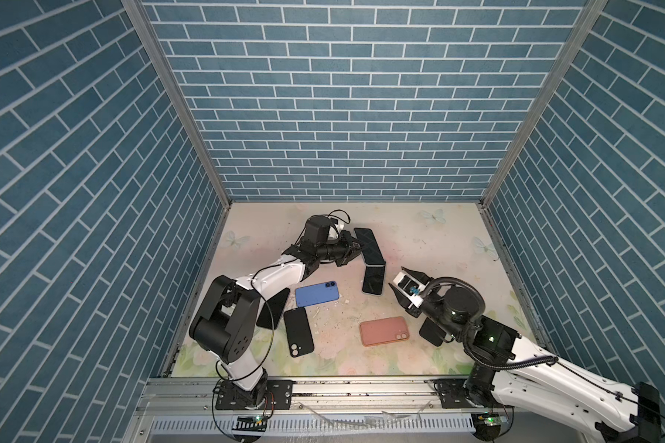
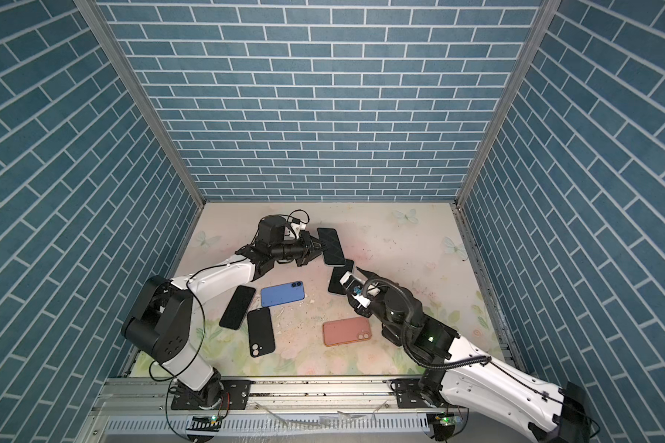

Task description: Put the phone into the phone case

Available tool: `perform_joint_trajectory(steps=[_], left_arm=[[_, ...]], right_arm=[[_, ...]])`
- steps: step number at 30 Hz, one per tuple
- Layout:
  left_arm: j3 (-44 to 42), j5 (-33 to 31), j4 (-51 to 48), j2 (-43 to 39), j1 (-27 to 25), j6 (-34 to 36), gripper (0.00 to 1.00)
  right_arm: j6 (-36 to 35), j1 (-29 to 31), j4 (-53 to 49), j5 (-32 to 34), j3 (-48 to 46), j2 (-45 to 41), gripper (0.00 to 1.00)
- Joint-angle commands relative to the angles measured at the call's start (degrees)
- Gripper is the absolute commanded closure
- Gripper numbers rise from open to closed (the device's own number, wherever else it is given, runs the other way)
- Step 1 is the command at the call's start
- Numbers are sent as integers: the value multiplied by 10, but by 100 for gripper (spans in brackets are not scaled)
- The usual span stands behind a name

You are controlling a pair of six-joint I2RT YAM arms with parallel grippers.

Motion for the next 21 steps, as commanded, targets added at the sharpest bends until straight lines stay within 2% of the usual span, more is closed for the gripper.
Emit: perform_joint_trajectory(steps=[1,4,6,8,11,18,21], left_arm=[[24,-48,133,-14,-2,10,100],[24,-74,216,-4,-5,-6,100],[23,-89,263,3,-6,-18,100],[20,-103,304,11,-6,-30,100],[18,-121,348,23,-7,-45,100],[26,-145,406,49,-17,-59,100],[30,-145,422,64,-20,-70,100]], right_arm=[[308,-28,8,26,6,-25,36],[490,-102,-13,-69,19,-5,35],[604,-172,33,-174,12,24,35],[700,-225,148,-260,-13,55,35],[816,-276,332,-321,-42,124,34],[994,-306,714,-374,-24,369,32],[1017,-307,740,-391,14,427,33]])
